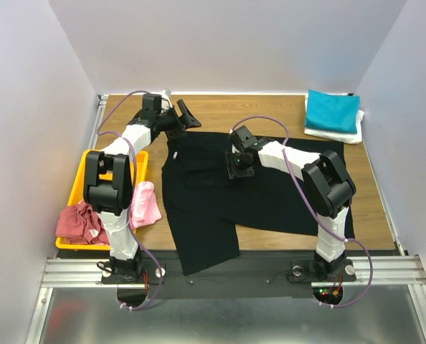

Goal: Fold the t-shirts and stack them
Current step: Fold the tshirt

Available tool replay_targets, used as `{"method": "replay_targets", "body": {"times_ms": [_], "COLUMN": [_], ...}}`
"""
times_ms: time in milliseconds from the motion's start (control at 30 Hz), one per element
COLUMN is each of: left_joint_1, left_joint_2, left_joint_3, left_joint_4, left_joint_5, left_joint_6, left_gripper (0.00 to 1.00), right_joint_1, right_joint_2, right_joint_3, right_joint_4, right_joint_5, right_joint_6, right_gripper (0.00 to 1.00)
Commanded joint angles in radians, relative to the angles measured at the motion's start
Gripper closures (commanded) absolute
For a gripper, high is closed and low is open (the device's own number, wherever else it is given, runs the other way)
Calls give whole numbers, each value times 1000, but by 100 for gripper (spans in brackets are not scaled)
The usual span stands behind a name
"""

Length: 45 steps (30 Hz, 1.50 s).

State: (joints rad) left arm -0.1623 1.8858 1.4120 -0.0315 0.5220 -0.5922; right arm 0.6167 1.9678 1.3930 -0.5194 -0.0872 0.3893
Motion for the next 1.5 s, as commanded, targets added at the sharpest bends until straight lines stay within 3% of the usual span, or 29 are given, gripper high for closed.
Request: {"method": "replay_targets", "body": {"times_ms": [0, 133, 267, 400, 600, 667, 1267, 1367, 1400, 1467], "left_joint_1": [-46, -65, -68, -68, -68, -68, -68, -68, -68, -68], "left_joint_2": [29, 59, 68, 84, 127, 137, 164, 161, 161, 159], "left_joint_3": [-10, -15, -28, -42, -58, -62, -39, -30, -27, -18], "left_joint_4": [24, 25, 27, 27, 25, 21, -41, -48, -48, -48], "left_joint_5": [10, 7, 1, -7, -11, -19, -33, -37, -36, -31], "left_joint_6": [-14, -35, -37, -31, -11, -3, 92, 106, 107, 109], "left_gripper": [9, 9, 10, 9, 10, 9, 9, 10, 9, 9], "right_joint_1": [9, 9, 9, 9, 9, 9, 8, 6, 6, 6], "right_joint_2": [-12, -7, 2, 9, 2, -9, -9, -18, -26, -32], "right_joint_3": [-9, -14, -3, 3, 9, 33, 100, 104, 107, 118], "right_joint_4": [-8, -11, -13, -14, -37, -68, -278, -295, -298, -300], "right_joint_5": [-23, -34, -52, -88, -111, -111, 1, 50, 58, 52], "right_joint_6": [10, 8, 5, 2, 2, 8, -13, -24, -24, -23], "right_gripper": [50, 51, 59, 71, 97, 100, 99, 90, 76, 65]}}
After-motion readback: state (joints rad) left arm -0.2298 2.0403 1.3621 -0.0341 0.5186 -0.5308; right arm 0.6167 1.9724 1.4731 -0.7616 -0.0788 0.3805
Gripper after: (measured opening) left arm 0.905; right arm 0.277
